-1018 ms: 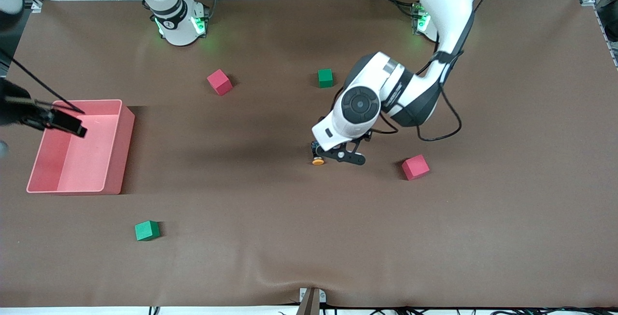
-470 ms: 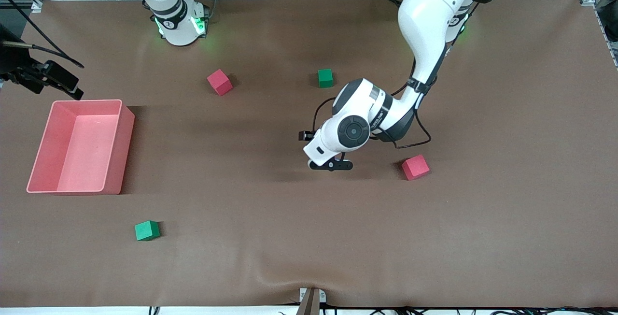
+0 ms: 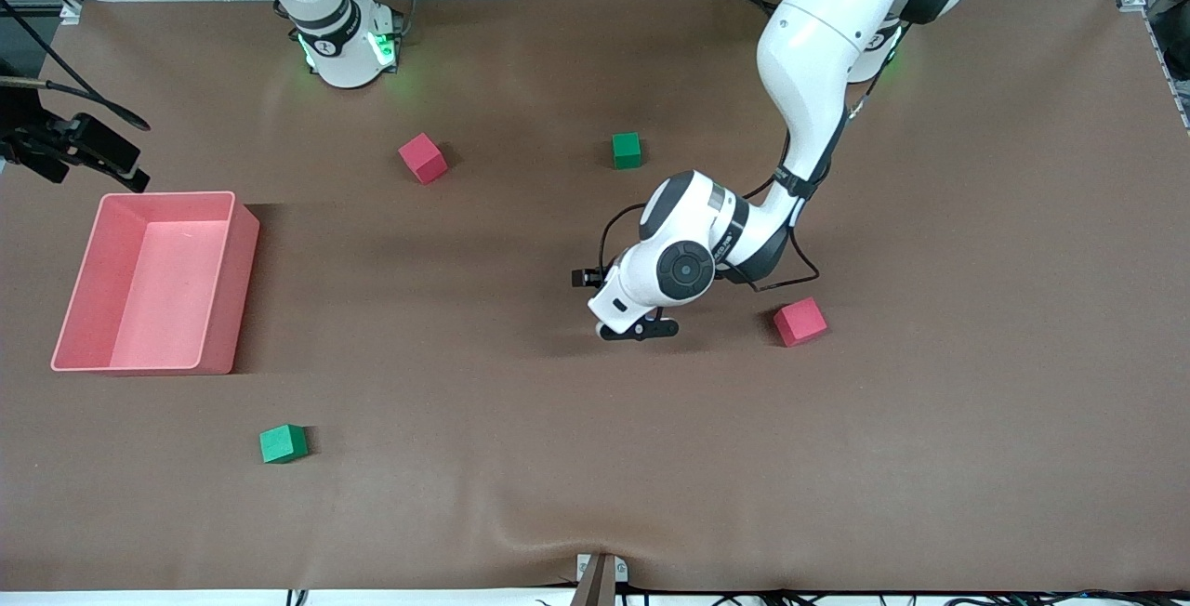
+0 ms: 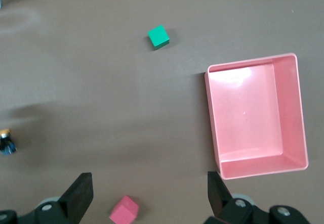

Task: Place and upright button with both arms
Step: 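Grasp the yellow button with the left gripper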

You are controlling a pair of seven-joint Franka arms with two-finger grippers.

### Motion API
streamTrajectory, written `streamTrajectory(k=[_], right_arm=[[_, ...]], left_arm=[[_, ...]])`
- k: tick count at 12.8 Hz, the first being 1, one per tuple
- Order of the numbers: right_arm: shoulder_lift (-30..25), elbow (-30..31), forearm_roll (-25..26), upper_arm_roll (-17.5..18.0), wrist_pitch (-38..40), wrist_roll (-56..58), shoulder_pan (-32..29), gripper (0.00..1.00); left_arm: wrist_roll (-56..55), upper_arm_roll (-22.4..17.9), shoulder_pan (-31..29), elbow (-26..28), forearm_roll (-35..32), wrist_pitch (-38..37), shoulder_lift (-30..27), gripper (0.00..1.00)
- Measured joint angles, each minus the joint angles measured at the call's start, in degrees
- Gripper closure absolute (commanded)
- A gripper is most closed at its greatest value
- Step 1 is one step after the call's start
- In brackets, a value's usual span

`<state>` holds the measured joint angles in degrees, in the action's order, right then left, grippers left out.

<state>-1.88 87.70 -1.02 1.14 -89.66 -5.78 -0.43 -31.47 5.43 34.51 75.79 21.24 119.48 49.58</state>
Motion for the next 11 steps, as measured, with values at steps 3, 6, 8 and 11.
streamTrajectory(k=[3, 6, 8, 11], right_arm=[[0.26, -0.22, 0.33, -0.06, 1.28, 3.02, -0.01, 0.00], [0.28, -0.26, 2.30, -0.01, 1.61, 5.38, -0.01, 0.00], [0.28, -0.30, 2.61, -0.02, 2.39, 5.87, -0.01, 0.00], [0.28, -0.47, 2.99, -0.07, 2.73, 5.99, -0.01, 0.00]], left_arm=[[-0.08, -0.02, 0.00, -0.10, 0.00, 0.26, 0.91, 0.06], [-0.10, -0.10, 0.00, -0.14, 0.00, 0.93, 1.64, 0.27], [-0.10, -0.10, 0.03, -0.15, 0.00, 1.86, 2.24, 0.28], [-0.10, -0.10, 0.10, -0.20, 0.00, 2.10, 2.93, 0.29]])
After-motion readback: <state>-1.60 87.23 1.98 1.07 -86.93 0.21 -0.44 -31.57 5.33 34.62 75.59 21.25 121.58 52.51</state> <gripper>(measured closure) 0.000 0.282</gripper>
